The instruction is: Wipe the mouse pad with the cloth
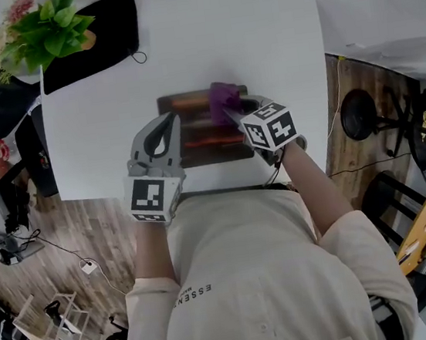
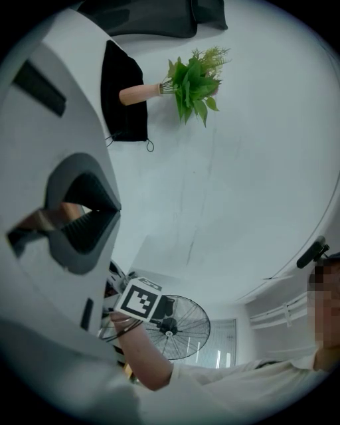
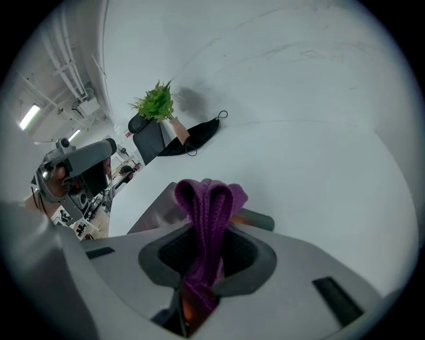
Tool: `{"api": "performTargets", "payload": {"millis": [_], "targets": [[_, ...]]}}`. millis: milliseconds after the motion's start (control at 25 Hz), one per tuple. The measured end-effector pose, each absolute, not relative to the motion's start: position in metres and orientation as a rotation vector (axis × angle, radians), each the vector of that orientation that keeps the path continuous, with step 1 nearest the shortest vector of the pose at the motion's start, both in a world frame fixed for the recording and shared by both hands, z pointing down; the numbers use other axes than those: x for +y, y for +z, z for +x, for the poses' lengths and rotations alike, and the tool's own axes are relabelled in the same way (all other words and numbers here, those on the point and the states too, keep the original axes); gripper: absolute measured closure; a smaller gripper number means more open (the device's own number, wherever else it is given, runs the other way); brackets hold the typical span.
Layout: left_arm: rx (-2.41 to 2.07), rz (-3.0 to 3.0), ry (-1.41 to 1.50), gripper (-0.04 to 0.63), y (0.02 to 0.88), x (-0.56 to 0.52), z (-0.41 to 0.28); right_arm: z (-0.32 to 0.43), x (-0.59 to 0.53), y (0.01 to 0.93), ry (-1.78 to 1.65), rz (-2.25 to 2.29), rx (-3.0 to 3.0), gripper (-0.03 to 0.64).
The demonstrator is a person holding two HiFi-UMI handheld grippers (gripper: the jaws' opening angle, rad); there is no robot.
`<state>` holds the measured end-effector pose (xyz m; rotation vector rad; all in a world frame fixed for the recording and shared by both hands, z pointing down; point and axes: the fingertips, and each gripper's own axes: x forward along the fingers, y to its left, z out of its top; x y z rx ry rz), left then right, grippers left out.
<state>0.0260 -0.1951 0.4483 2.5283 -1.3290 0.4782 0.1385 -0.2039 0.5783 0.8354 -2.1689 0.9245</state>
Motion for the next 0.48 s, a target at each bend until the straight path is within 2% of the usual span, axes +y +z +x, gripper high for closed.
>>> {"api": "performTargets", "payload": {"millis": [480], "targets": [[-1.335,2.547,0.480,0.594,0.442,-0.179,0.061,0.211,-0.202,0.581,0.937,0.958,-2.102,0.526]]}}
